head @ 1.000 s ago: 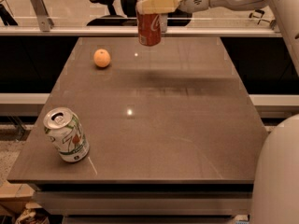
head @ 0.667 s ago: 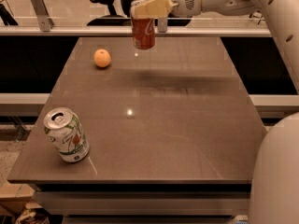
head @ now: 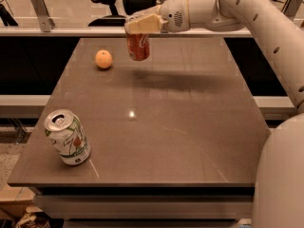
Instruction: Move coke can near orange
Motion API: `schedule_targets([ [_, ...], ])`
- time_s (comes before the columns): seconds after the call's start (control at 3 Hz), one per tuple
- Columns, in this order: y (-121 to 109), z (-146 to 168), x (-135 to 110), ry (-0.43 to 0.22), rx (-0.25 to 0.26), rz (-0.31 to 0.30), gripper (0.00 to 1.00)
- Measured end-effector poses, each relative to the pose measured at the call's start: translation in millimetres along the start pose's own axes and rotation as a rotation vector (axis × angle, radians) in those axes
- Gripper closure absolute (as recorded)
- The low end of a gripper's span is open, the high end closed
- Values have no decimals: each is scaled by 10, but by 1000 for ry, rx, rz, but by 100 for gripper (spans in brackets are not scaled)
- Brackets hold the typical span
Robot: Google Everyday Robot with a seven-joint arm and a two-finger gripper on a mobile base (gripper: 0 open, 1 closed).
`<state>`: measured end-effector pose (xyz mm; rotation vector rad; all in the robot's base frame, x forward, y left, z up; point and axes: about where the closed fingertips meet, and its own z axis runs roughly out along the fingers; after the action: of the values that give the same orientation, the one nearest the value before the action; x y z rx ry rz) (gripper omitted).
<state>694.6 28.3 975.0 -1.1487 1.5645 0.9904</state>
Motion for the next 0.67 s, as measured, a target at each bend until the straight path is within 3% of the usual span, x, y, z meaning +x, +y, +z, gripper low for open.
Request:
schedule_targets([
  [0.67,-194,224,203,-33,21,-4,100],
])
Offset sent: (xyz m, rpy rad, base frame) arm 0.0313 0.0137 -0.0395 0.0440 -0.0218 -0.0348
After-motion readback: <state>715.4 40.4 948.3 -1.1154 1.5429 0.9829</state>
